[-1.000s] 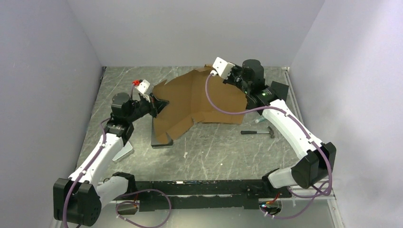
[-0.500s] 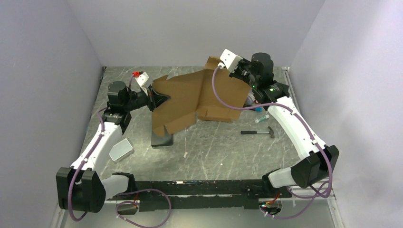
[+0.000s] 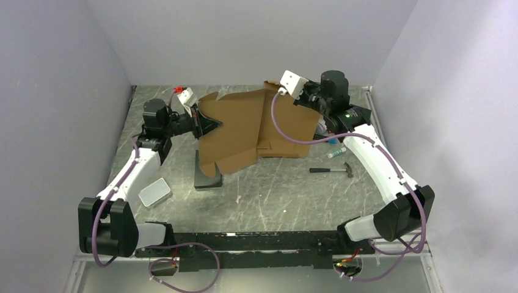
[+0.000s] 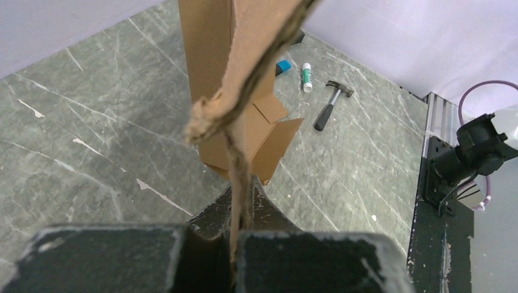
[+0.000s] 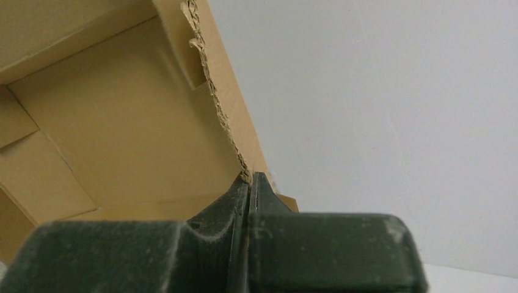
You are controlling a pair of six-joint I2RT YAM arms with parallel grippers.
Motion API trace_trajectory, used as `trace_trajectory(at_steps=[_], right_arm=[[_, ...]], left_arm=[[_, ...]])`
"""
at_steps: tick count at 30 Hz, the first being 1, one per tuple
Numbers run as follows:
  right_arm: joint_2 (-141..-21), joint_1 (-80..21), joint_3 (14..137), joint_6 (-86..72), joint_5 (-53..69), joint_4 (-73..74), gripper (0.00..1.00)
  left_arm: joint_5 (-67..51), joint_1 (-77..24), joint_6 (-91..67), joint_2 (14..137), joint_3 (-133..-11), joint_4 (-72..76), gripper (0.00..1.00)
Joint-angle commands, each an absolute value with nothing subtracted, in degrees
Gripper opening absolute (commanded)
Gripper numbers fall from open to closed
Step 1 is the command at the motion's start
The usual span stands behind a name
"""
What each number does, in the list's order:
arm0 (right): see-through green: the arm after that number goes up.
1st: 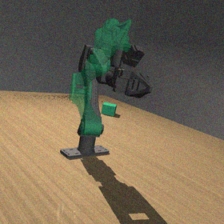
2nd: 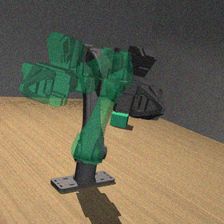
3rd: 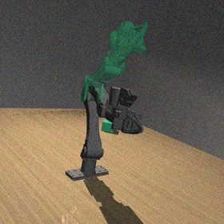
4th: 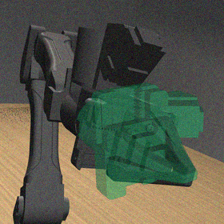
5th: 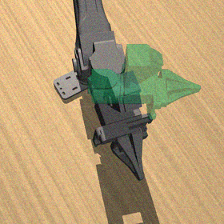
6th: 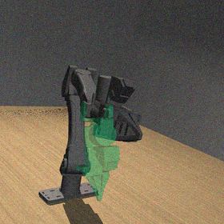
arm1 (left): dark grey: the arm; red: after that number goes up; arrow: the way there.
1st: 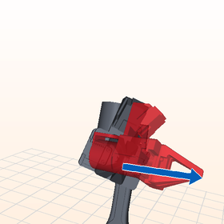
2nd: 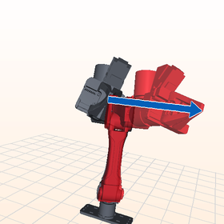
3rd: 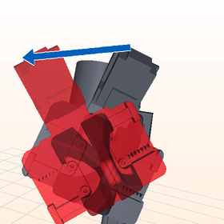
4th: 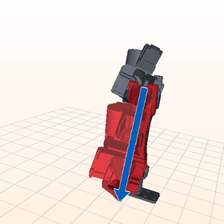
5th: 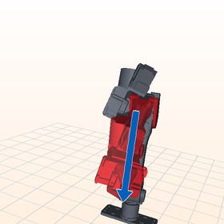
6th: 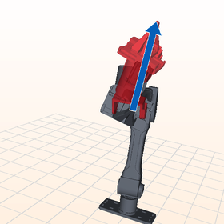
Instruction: Fold the paper box
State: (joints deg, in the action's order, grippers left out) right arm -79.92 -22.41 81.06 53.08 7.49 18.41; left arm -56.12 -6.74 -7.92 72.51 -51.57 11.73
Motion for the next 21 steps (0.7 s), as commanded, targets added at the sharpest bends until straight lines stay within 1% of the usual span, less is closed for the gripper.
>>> trace_trajectory(at_steps=[1, 10, 16, 21], right_arm=[[-78.2, -22.7, 78.1, 53.1, 8.7, 14.1, 0.0], [-75.4, -22.2, 69.4, 53.8, 9.3, 9.1, 0.0], [-75.4, -22.3, 69.3, 55.7, 9.3, 8.8, 0.0], [-76.1, -22.8, 70.9, 57.0, 9.8, 10.5, 0.14]], left_arm=[[-57.0, -5.8, -13.6, 73.4, -51.5, 16.9, 0.0], [-56.7, -5.6, -15.9, 75.0, -50.8, 16.6, 0.0], [-59.2, -5.6, -18.3, 77.2, -53.1, 18.0, 0.0], [-60.0, -5.9, -18.7, 77.9, -54.2, 17.5, 0.0]])
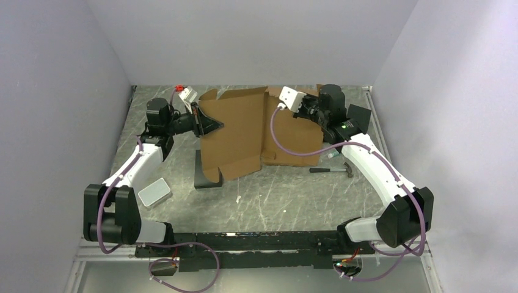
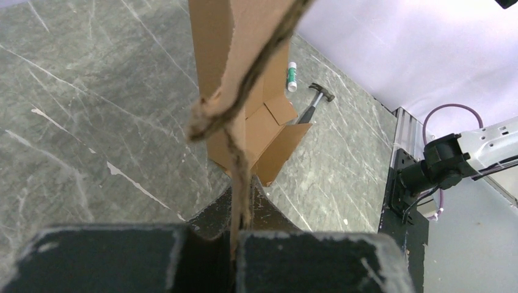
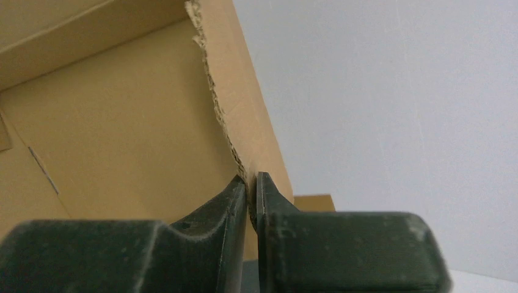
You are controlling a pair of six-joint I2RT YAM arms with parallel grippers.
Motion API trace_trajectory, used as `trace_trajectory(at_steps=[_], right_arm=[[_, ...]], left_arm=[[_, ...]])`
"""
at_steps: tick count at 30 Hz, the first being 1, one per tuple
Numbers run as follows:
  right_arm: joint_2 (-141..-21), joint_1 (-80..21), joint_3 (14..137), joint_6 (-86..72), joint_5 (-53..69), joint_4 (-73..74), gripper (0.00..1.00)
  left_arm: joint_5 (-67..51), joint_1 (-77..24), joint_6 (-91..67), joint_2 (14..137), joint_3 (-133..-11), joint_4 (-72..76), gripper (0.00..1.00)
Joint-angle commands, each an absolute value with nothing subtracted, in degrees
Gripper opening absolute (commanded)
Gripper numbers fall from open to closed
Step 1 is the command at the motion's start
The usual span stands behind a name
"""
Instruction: Fold the paper box
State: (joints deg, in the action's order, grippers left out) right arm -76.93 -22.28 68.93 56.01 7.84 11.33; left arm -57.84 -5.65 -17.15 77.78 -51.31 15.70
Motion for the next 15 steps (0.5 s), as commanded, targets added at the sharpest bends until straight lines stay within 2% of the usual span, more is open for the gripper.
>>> trace_trajectory(at_steps=[1, 7, 11, 15], right_arm=[[-76.1, -22.8, 71.0, 57.2, 10.3, 11.1, 0.18], [-73.9, -21.3, 71.7, 53.6, 13.5, 14.0, 0.46], [-70.5, -15.2, 74.0, 44.4, 22.6, 16.6, 0.66], [-67.1, -7.4, 72.6, 35.2, 29.5, 14.7, 0.9]], left_arm=[[-59.8, -5.9, -18.6, 77.8, -54.1, 17.2, 0.0], [-57.8, -5.9, -16.3, 77.5, -54.7, 14.1, 0.0], [-57.1, -5.9, -15.8, 77.3, -54.7, 13.6, 0.0], [-56.9, -5.9, -15.7, 77.1, -54.8, 13.6, 0.0]])
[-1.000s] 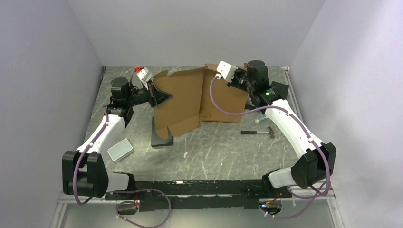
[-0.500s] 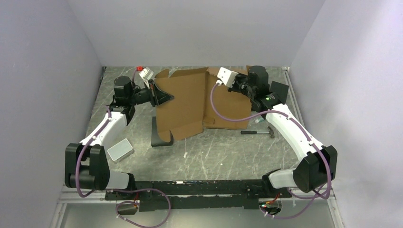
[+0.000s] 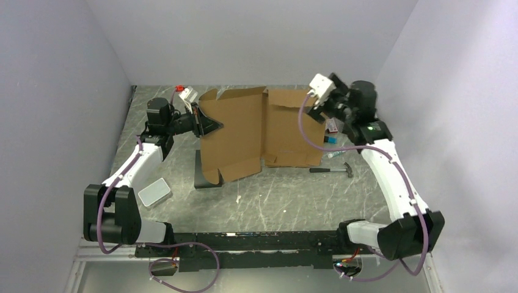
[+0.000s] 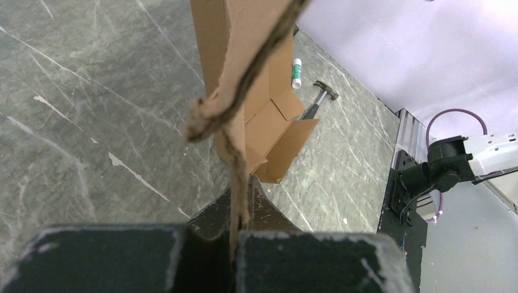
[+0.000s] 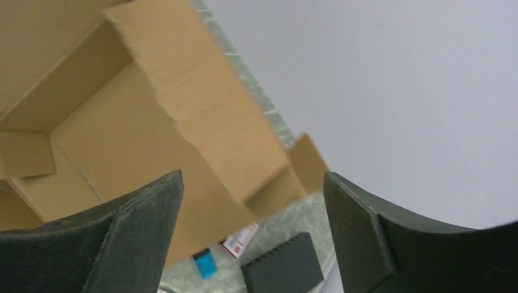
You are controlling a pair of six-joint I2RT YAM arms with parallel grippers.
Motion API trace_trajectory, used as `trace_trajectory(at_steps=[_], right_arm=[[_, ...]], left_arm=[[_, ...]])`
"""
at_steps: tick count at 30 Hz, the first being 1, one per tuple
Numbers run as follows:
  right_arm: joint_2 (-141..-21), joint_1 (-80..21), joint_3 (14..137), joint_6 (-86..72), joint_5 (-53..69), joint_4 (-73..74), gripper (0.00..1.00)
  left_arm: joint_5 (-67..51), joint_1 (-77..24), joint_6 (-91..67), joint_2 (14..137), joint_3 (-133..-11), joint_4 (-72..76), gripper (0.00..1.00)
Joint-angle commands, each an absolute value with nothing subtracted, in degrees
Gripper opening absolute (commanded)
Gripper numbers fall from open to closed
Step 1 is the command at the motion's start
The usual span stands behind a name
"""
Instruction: Fold the paper box
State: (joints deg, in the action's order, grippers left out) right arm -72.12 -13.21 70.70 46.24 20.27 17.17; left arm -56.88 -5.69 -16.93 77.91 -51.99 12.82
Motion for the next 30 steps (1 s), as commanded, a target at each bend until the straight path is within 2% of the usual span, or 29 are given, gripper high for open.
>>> trace_trajectory(at_steps=[1, 3, 5, 9, 13, 18, 23, 27, 29, 30], right_arm=[[-66.7, -5.0, 71.5, 33.0, 30.1, 13.1, 0.93], [-67.2, 0.0, 68.8, 28.2, 30.4, 8.8, 0.99], [-69.3, 6.4, 67.4, 23.9, 32.7, 6.7, 0.99], [-74.9, 12.6, 64.7, 20.0, 37.3, 1.4, 0.99], [-77.7, 13.9, 59.4, 19.6, 43.8, -11.3, 0.99], [-84.6, 13.9, 60.2, 11.3, 51.1, -21.3, 0.99], [-91.1, 13.8, 61.7, 2.4, 51.4, -30.5, 0.97], [-94.1, 13.6, 61.9, -1.1, 54.8, -36.3, 0.87], [-94.4, 13.1, 61.3, -2.5, 55.9, -39.3, 0.78], [-94.4, 12.8, 61.2, -2.4, 56.5, -39.7, 0.7]], left_arm=[[-56.9, -5.9, -15.8, 77.1, -54.7, 13.8, 0.0], [-56.9, -5.9, -15.9, 77.0, -54.6, 13.9, 0.0], [-57.0, -5.9, -16.1, 76.9, -54.5, 14.2, 0.0], [-57.2, -5.9, -16.6, 76.9, -54.2, 15.1, 0.0], [-57.7, -5.9, -17.1, 77.0, -54.0, 15.7, 0.0], [-58.2, -5.9, -16.6, 76.4, -53.5, 15.3, 0.0], [-58.6, -5.8, -17.9, 76.6, -53.0, 16.2, 0.0], [-58.9, -5.6, -21.7, 77.7, -52.6, 18.7, 0.0], [-59.3, -5.2, -24.6, 78.6, -52.2, 20.8, 0.0], [-59.7, -4.8, -26.7, 79.2, -51.9, 22.5, 0.0]])
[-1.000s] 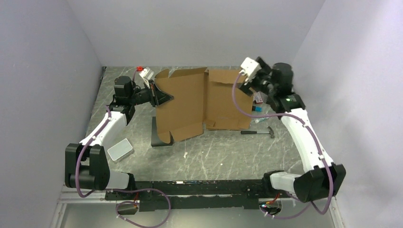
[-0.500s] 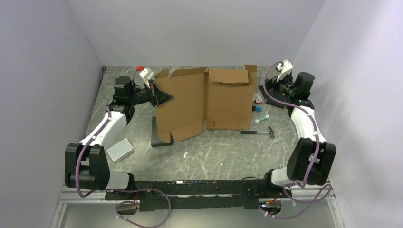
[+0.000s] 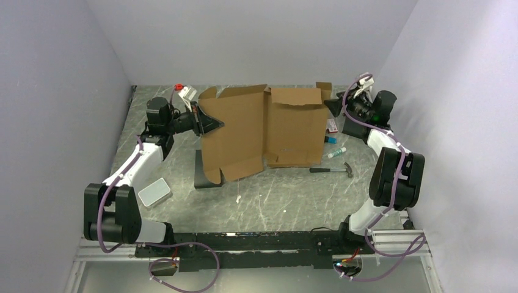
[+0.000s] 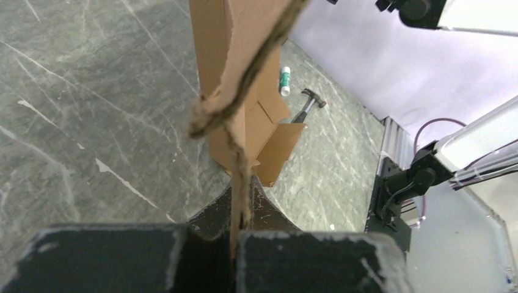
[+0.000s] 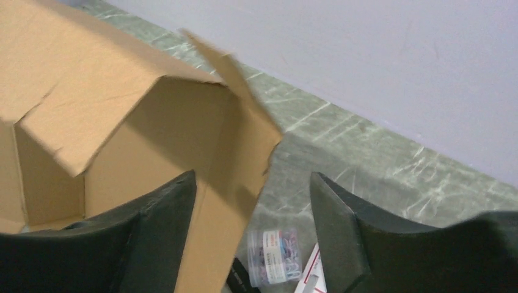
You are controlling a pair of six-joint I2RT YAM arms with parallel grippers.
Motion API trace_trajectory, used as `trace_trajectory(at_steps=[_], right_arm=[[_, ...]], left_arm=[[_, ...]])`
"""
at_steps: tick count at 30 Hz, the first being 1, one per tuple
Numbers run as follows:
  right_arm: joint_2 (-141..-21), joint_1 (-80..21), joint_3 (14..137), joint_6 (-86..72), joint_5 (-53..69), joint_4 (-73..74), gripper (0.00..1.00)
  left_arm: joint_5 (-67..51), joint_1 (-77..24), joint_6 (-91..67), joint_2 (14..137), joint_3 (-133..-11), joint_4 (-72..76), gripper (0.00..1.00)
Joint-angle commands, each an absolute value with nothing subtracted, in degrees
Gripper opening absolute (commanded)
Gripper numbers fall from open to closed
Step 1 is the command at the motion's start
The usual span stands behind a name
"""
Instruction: Fold the paper box
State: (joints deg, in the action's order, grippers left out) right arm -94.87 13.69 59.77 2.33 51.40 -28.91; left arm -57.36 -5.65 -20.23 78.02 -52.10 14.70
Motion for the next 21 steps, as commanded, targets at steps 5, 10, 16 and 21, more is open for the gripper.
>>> trace_trajectory(at_steps=[5, 10, 16, 21], right_arm=[[-92.9, 12.3, 58.5, -3.8, 57.0, -43.5, 0.38], [-92.3, 12.1, 57.7, -3.3, 56.9, -42.9, 0.21], [-96.7, 11.8, 66.7, -0.5, 49.6, -26.7, 0.67], [-104.1, 9.4, 71.1, 3.7, 49.5, -18.4, 0.86]], left_arm=[[-61.1, -2.1, -38.7, 83.4, -50.9, 33.3, 0.0], [-62.3, -0.9, -43.8, 86.9, -51.4, 36.9, 0.0], [-61.1, -0.7, -31.6, 84.9, -54.7, 20.0, 0.0], [-61.4, -0.7, -27.5, 84.1, -54.9, 16.0, 0.0]])
